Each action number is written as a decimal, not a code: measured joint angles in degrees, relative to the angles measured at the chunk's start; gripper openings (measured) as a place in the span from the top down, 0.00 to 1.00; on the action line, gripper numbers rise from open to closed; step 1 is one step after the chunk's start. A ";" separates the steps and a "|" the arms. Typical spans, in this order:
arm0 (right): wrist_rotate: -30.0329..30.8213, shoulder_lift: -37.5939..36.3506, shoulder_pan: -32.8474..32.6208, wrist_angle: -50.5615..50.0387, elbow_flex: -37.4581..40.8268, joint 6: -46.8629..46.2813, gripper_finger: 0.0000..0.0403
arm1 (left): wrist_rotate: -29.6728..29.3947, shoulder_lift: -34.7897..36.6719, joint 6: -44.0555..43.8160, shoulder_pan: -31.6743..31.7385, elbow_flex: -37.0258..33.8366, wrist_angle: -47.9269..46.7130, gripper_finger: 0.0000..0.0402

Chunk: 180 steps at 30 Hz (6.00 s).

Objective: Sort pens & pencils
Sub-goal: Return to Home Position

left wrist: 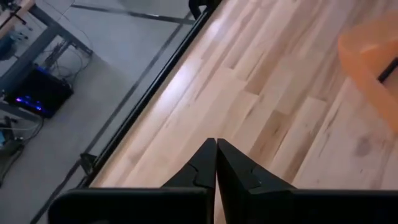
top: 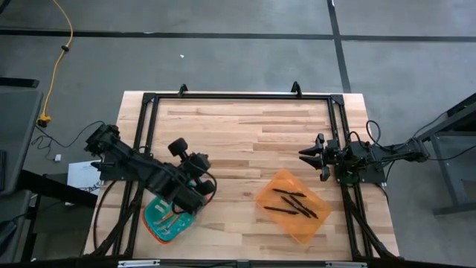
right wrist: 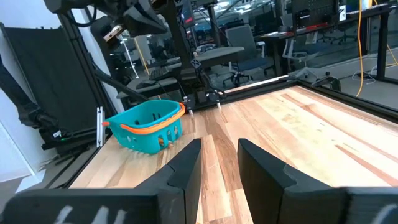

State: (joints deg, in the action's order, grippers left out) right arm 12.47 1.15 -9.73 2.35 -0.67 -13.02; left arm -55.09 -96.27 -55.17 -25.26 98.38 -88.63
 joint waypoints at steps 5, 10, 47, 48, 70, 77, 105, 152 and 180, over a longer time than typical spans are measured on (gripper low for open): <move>-0.01 0.00 0.00 0.00 0.00 0.00 0.76 | 2.81 0.02 7.28 3.48 -3.35 6.91 1.00; -0.02 0.02 0.01 0.00 0.00 0.02 0.76 | 13.12 -0.04 20.90 8.22 -6.38 17.52 1.00; -0.01 0.39 0.00 0.00 0.00 0.00 0.76 | 27.55 33.30 35.53 14.39 -57.85 81.14 1.00; -0.02 0.39 0.00 0.00 0.00 0.00 0.76 | 27.55 33.55 35.39 14.39 -58.87 82.53 1.00; -0.02 0.39 0.00 0.00 0.00 0.00 0.76 | 25.06 39.70 36.53 14.41 -80.63 112.42 1.00; 0.00 0.39 0.02 0.00 0.00 0.00 0.76 | 23.61 52.59 38.97 14.43 -83.12 110.30 1.00; -0.02 0.39 0.00 0.00 0.00 0.00 0.76 | 16.42 76.60 35.14 14.39 -97.91 105.89 1.00; -0.02 0.39 0.02 0.00 0.00 0.00 0.76 | 14.54 76.54 33.87 14.39 -97.86 100.88 1.00; -0.02 0.38 0.01 0.00 0.00 0.00 0.76 | 14.56 76.54 33.86 14.39 -97.86 100.88 1.00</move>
State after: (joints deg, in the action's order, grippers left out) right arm 12.45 1.53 -9.73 2.35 -0.67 -13.02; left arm -40.53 -19.73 -21.31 -10.87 0.51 12.26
